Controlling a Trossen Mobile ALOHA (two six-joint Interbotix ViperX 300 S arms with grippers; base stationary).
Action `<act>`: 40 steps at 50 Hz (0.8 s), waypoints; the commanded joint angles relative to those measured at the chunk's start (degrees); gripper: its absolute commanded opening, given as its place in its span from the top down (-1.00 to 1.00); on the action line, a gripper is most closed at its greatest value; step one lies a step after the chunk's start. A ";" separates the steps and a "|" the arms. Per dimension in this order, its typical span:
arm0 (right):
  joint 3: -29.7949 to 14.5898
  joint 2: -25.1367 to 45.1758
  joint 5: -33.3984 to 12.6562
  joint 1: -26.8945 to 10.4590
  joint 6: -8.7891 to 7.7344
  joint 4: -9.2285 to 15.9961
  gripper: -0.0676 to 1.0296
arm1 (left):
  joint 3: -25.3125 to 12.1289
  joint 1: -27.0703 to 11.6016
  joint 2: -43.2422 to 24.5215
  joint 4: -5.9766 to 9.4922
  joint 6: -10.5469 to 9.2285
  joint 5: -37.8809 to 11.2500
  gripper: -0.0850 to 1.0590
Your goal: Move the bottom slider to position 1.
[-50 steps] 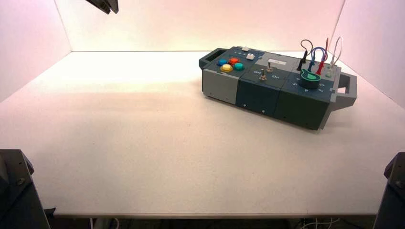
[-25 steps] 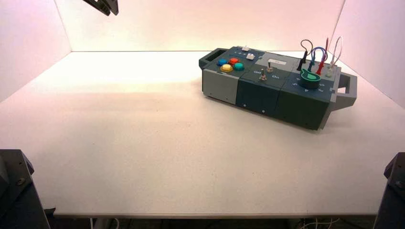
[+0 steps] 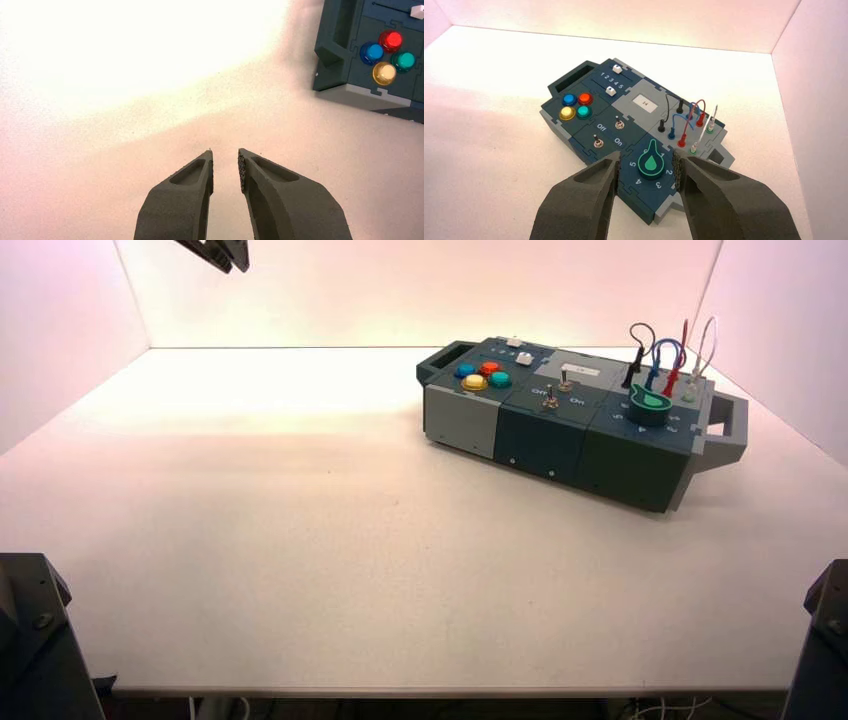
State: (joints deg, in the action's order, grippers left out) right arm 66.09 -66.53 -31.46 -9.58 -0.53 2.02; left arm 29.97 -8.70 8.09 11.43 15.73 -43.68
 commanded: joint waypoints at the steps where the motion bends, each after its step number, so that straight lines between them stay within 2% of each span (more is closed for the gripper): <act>1: -1.14 1.14 0.26 -0.53 0.00 0.18 -0.12 | -0.79 -1.05 1.14 0.09 0.18 0.09 0.33; 25: -1.85 4.22 0.00 -1.49 0.00 0.26 -0.11 | -0.26 -4.83 2.02 0.09 0.26 0.35 0.33; 40: -7.29 11.87 -1.14 -1.49 0.00 0.26 -0.06 | 0.35 -10.63 3.08 0.09 0.53 3.25 0.33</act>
State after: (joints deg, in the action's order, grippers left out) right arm 62.31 -57.57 -32.78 -10.63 -0.62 2.11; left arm 30.85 -17.84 9.32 11.51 16.00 -41.75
